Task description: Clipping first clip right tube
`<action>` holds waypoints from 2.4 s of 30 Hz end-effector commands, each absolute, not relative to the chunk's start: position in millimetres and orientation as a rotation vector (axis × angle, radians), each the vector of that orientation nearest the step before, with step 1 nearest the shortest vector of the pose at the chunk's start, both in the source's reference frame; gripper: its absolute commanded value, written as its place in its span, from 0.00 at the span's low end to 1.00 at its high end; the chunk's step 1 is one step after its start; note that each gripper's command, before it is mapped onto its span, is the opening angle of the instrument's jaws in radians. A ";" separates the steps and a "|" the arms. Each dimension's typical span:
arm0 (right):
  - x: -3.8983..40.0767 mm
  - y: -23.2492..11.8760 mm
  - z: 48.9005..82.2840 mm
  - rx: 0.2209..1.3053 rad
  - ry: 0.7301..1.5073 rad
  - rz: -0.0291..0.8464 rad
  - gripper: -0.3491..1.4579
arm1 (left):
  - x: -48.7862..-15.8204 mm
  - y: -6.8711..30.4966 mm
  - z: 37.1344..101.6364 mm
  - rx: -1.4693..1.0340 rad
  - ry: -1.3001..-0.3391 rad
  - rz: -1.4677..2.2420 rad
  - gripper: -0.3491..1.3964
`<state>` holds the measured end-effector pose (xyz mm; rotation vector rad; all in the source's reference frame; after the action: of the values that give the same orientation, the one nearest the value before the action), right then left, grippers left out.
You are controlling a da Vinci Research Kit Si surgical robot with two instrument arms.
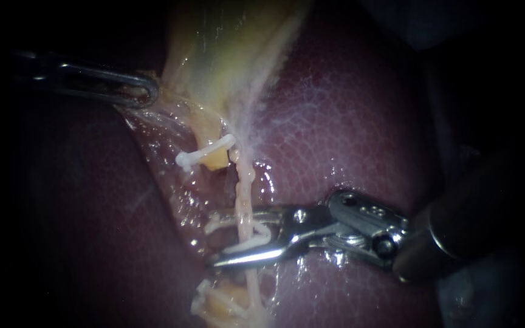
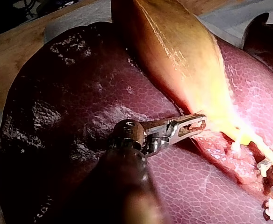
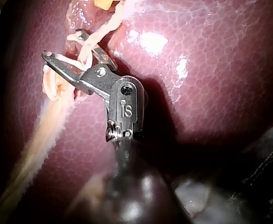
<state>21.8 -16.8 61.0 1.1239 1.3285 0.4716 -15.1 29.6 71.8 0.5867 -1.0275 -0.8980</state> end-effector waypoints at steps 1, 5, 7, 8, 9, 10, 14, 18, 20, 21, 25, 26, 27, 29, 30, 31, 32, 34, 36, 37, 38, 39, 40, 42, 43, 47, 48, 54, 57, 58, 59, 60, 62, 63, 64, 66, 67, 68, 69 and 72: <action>21.8 -17.0 60.7 1.130 1.329 0.460 0.47 | -15.1 29.6 71.8 0.587 -1.027 -0.898 0.00; 21.8 -17.3 60.3 1.143 1.323 0.462 0.47 | -15.1 29.6 71.8 0.587 -1.027 -0.898 0.00; 21.7 -17.4 60.3 1.145 1.322 0.458 0.47 | -15.1 29.6 71.8 0.587 -1.027 -0.898 0.00; 21.6 -17.5 60.3 1.150 1.319 0.460 0.47 | -15.1 29.6 71.8 0.587 -1.027 -0.898 0.00; 21.5 -17.6 60.4 1.156 1.316 0.462 0.47 | -15.1 29.6 71.8 0.587 -1.027 -0.898 0.00; 21.4 -17.7 60.5 1.160 1.312 0.464 0.46 | -15.1 29.6 71.8 0.587 -1.027 -0.898 0.00; 21.2 -17.9 60.7 1.171 1.306 0.467 0.46 | -15.1 29.6 71.8 0.587 -1.027 -0.898 0.00; 21.1 -18.0 60.8 1.171 1.305 0.466 0.46 | -15.1 29.6 71.8 0.587 -1.027 -0.898 0.00; 21.2 -17.7 60.8 1.164 1.307 0.476 0.46 | -15.1 29.6 71.8 0.587 -1.027 -0.898 0.00; 21.3 -17.5 60.8 1.152 1.308 0.490 0.46 | -15.1 29.6 71.8 0.587 -1.027 -0.898 0.00; 22.1 -15.3 61.0 1.069 1.338 0.527 0.47 | -15.1 29.6 71.8 0.587 -1.027 -0.898 0.00; 22.1 -14.8 61.1 1.046 1.344 0.537 0.47 | -15.1 29.6 71.8 0.587 -1.027 -0.898 0.00; 22.1 -14.1 61.2 1.024 1.350 0.547 0.47 | -15.1 29.6 71.8 0.587 -1.027 -0.898 0.00; 21.8 -13.2 61.6 0.999 1.355 0.563 0.47 | -15.1 29.6 71.8 0.587 -1.027 -0.898 0.00; 21.6 -12.6 61.8 0.984 1.357 0.573 0.47 | -15.1 29.6 71.8 0.587 -1.027 -0.898 0.00; 21.4 -12.3 62.0 0.975 1.359 0.576 0.47 | -15.1 29.6 71.8 0.587 -1.027 -0.898 0.00; 21.2 -12.0 62.2 0.971 1.359 0.583 0.47 | -15.1 29.6 71.8 0.587 -1.027 -0.898 0.00; 20.8 -11.6 62.7 0.956 1.360 0.592 0.47 | -15.1 29.6 71.8 0.587 -1.027 -0.898 0.00; 20.7 -11.4 63.1 0.945 1.359 0.604 0.47 | -15.1 29.6 71.8 0.587 -1.027 -0.898 0.00; 20.7 -11.2 63.4 0.933 1.355 0.605 0.47 | -15.1 29.6 71.8 0.587 -1.027 -0.898 0.00; 20.7 -11.1 63.5 0.925 1.346 0.609 0.47 | -15.2 29.6 71.8 0.587 -1.027 -0.898 0.00; 20.7 -11.1 63.7 0.911 1.334 0.608 0.47 | -15.2 29.6 71.8 0.587 -1.027 -0.898 0.00; 20.7 -11.0 63.9 0.903 1.328 0.602 0.47 | -15.2 29.6 71.8 0.587 -1.027 -0.898 0.00; 20.7 -10.9 64.2 0.880 1.304 0.602 0.46 | -15.2 29.6 71.8 0.587 -1.027 -0.898 0.00; 20.7 -10.8 64.5 0.865 1.298 0.603 0.46 | -15.2 29.6 71.8 0.587 -1.027 -0.898 0.00; 20.6 -10.3 65.2 0.814 1.299 0.620 0.47 | -15.2 29.6 71.8 0.587 -1.027 -0.898 0.00; 20.6 -10.1 65.3 0.797 1.290 0.626 0.47 | -15.2 29.6 71.8 0.587 -1.027 -0.898 0.00; 20.4 -8.7 66.1 0.716 1.274 0.655 0.47 | -15.3 29.6 71.9 0.587 -1.027 -0.899 0.00; 20.4 -8.4 66.3 0.715 1.272 0.661 0.47 | -15.2 29.6 71.9 0.587 -1.027 -0.899 0.00; 20.4 -8.5 66.4 0.721 1.273 0.656 0.47 | -15.2 29.6 71.8 0.587 -1.027 -0.898 0.00; 20.3 -8.6 66.4 0.727 1.273 0.650 0.47 | -15.2 29.6 71.8 0.587 -1.027 -0.898 0.00; 20.3 -8.8 66.3 0.735 1.274 0.643 0.47 | -15.2 29.6 71.8 0.587 -1.027 -0.898 0.00; 20.0 -9.1 65.9 0.762 1.278 0.620 0.47 | -15.1 29.6 71.8 0.587 -1.027 -0.898 0.00; 19.9 -9.3 65.7 0.777 1.279 0.606 0.47 | -15.1 29.6 71.8 0.587 -1.027 -0.898 0.00; 19.7 -9.5 65.4 0.793 1.281 0.593 0.47 | -15.1 29.6 71.8 0.587 -1.027 -0.898 0.00; 19.3 -10.1 64.7 0.837 1.294 0.555 0.47 | -15.0 29.6 71.8 0.587 -1.027 -0.898 0.00; 19.2 -10.3 64.3 0.849 1.307 0.547 0.47 | -15.1 29.6 71.8 0.587 -1.027 -0.898 0.00; 19.2 -10.7 63.9 0.878 1.322 0.532 0.47 | -15.1 29.6 71.8 0.587 -1.027 -0.898 0.00; 19.2 -11.0 63.5 0.904 1.334 0.527 0.47 | -15.1 29.6 71.8 0.587 -1.027 -0.898 0.00; 19.5 -12.0 62.3 0.977 1.347 0.516 0.47 | -15.1 29.6 71.8 0.587 -1.027 -0.898 0.00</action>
<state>19.6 -12.4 62.0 0.9984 1.3504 0.5108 -15.1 29.6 71.9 0.5869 -1.0270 -0.8985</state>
